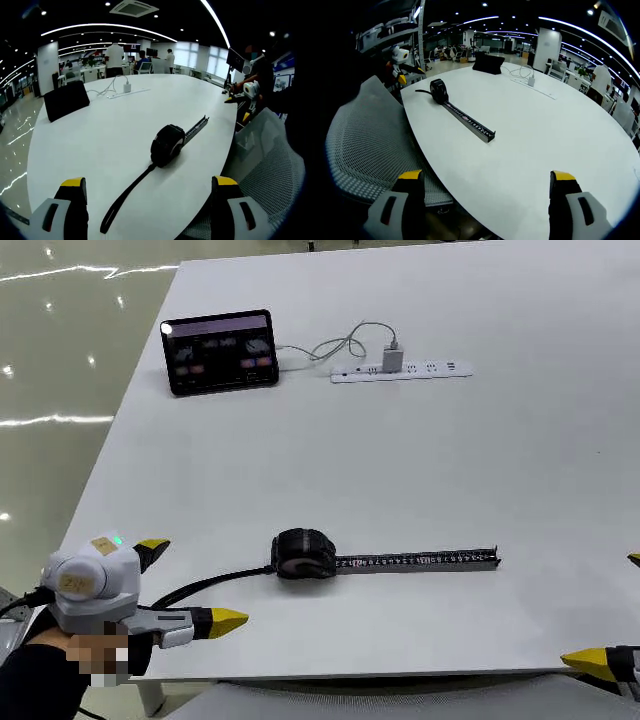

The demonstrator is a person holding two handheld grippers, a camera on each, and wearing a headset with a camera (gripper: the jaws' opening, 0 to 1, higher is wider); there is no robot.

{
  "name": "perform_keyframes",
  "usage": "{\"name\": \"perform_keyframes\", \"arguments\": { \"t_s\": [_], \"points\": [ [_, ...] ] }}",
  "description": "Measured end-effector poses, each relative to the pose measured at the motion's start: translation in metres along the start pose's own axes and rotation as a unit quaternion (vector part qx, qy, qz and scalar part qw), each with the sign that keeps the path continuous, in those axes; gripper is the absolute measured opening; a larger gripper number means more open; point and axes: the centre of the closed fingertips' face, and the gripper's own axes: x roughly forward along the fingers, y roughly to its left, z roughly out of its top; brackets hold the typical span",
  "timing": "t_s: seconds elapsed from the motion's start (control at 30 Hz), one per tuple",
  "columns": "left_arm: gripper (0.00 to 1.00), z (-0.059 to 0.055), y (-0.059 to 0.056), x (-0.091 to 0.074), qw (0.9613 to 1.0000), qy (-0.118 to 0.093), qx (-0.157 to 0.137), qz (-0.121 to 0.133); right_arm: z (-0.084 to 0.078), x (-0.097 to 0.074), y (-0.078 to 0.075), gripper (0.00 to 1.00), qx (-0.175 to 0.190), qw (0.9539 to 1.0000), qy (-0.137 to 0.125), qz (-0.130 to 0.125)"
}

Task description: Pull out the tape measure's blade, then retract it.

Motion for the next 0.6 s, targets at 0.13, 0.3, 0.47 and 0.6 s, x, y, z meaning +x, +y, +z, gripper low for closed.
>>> {"name": "perform_keyframes", "arguments": {
  "t_s": [0.13, 0.3, 0.47, 0.6],
  "points": [
    [1.00, 0.003, -0.003, -0.001, 1.0000, 0.000, 0.005, 0.001, -0.002, -0.007, -0.009, 1.00, -0.006, 1.0000, 0.003, -0.005],
    [1.00, 0.003, -0.007, 0.002, 0.9999, 0.004, 0.012, 0.001, -0.008, -0.013, -0.018, 1.00, 0.000, 0.9999, 0.004, -0.011],
    [1.00, -0.001, -0.007, 0.005, 1.0000, 0.009, 0.002, 0.000, -0.008, -0.014, -0.016, 1.00, -0.006, 0.9999, 0.003, -0.008],
    [1.00, 0.002, -0.007, 0.008, 0.9999, 0.010, 0.004, 0.002, -0.010, -0.014, -0.018, 1.00, -0.004, 0.9999, 0.006, -0.008]
  ]
}}
